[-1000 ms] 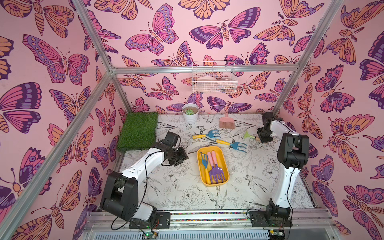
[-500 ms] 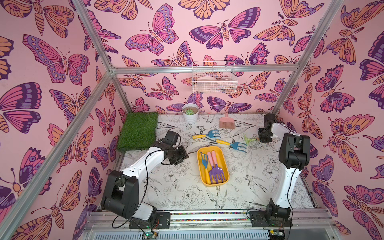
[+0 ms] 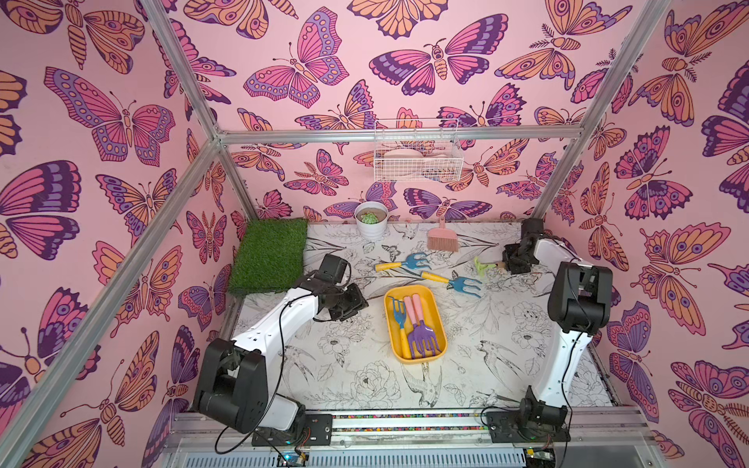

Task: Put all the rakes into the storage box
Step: Pick up the rake at the center of the board, then place the rake in the storage box.

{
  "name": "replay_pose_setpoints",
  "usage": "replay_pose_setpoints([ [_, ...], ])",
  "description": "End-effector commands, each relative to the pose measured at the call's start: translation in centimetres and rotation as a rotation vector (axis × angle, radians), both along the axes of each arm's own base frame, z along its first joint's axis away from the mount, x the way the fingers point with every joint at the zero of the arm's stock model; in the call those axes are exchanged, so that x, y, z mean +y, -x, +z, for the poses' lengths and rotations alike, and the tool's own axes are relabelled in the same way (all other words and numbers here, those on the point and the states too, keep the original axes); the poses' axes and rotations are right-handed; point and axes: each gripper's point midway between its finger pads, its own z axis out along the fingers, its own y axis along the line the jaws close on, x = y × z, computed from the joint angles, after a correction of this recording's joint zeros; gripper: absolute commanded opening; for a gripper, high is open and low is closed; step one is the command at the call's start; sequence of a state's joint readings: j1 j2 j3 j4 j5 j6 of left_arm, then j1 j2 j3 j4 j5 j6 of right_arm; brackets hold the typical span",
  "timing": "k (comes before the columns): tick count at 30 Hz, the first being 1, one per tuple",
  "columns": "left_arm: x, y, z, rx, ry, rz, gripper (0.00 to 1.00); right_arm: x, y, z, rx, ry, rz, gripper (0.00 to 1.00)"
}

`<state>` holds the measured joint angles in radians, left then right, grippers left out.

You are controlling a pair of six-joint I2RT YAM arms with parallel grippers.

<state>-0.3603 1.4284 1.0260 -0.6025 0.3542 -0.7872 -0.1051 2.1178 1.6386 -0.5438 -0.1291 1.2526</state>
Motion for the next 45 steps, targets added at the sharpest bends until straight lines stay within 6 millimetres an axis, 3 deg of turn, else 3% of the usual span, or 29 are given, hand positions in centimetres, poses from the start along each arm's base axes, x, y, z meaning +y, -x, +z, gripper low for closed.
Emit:
replay_pose_setpoints([
  [1, 0.2, 1.0, 0.5, -0.006, 0.013, -0.027, 0.46, 1.8, 0.5, 4.0, -0.07, -0.028, 0.156, 0.0],
  [6, 0.3, 1.8, 0.8, -0.016, 0.021, -0.033, 0.45, 4.6, 2.1, 5.5, -0.115, -0.039, 0.356, 0.0],
  [16, -0.3, 3.6, 0.4, 0.005, 0.045, -0.073, 0.44, 14.0, 7.5, 8.4, -0.175, -0.005, 0.792, 0.0],
  [23, -1.0, 4.2, 0.2, 0.005, 0.041, -0.105, 0.44, 22.4, 11.9, 10.5, -0.228, -0.024, 1.111, 0.0],
  [28, -0.8, 4.5, 0.2, -0.003, 0.032, -0.1, 0.44, 27.4, 15.0, 10.2, -0.225, -0.036, 1.291, 0.0],
  [34, -0.7, 4.5, 0.2, -0.006, 0.029, -0.094, 0.43, 30.6, 17.3, 9.3, -0.204, -0.032, 1.431, 0.0],
  [38, -0.4, 4.7, 0.9, -0.034, 0.032, -0.081, 0.44, 31.3, 18.1, 8.2, -0.166, -0.004, 1.492, 0.0],
  [45, -0.2, 4.9, 0.5, -0.026, 0.024, -0.068, 0.44, 31.6, 19.2, 6.1, -0.099, 0.068, 1.575, 0.01],
])
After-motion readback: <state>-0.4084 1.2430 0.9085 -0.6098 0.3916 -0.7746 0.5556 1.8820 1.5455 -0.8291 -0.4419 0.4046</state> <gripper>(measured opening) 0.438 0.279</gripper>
